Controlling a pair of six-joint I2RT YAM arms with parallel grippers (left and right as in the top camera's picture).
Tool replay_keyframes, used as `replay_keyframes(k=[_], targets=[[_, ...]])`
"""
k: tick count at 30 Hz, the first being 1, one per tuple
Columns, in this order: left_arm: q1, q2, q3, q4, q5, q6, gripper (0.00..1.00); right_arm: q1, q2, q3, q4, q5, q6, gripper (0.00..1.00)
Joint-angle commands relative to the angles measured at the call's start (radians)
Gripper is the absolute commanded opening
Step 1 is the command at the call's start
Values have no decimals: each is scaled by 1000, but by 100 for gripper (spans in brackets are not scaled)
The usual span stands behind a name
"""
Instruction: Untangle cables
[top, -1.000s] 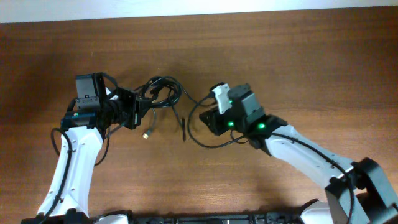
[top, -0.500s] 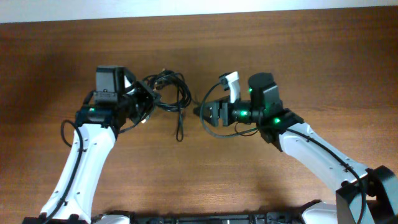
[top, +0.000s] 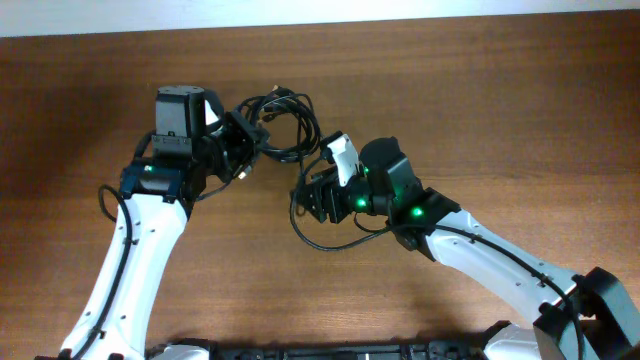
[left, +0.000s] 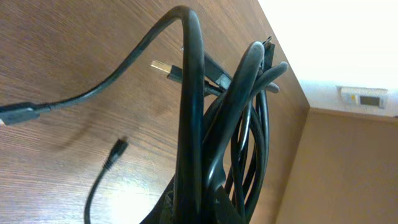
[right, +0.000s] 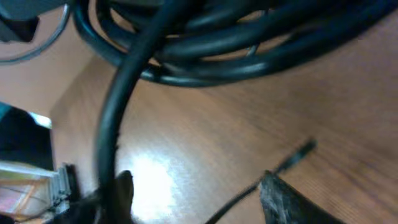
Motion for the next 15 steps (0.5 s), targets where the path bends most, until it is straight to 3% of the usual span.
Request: replay_keyframes(k=[1,3,5,8,10,15], targets=[[-4,-12,27,6,49,-2,0,10,-14,0,-9,49,-17,24],[-4,-12,27,5,48,3,0,10,-14,0,-11,40,-6,4],[-4,-11,27,7,17,71,0,8,-14,0,-8,-5,-6,4],[-5,-11,26,-2,-191,342,0,6,-21,0,7,-177,-6,4],[-5,-11,26,-10,-233,431,0,-3,-35,0,14,-275,21,4],[-7,-11,26,-15,-241,537,0,-107,-85,2,21,-427,196,4]])
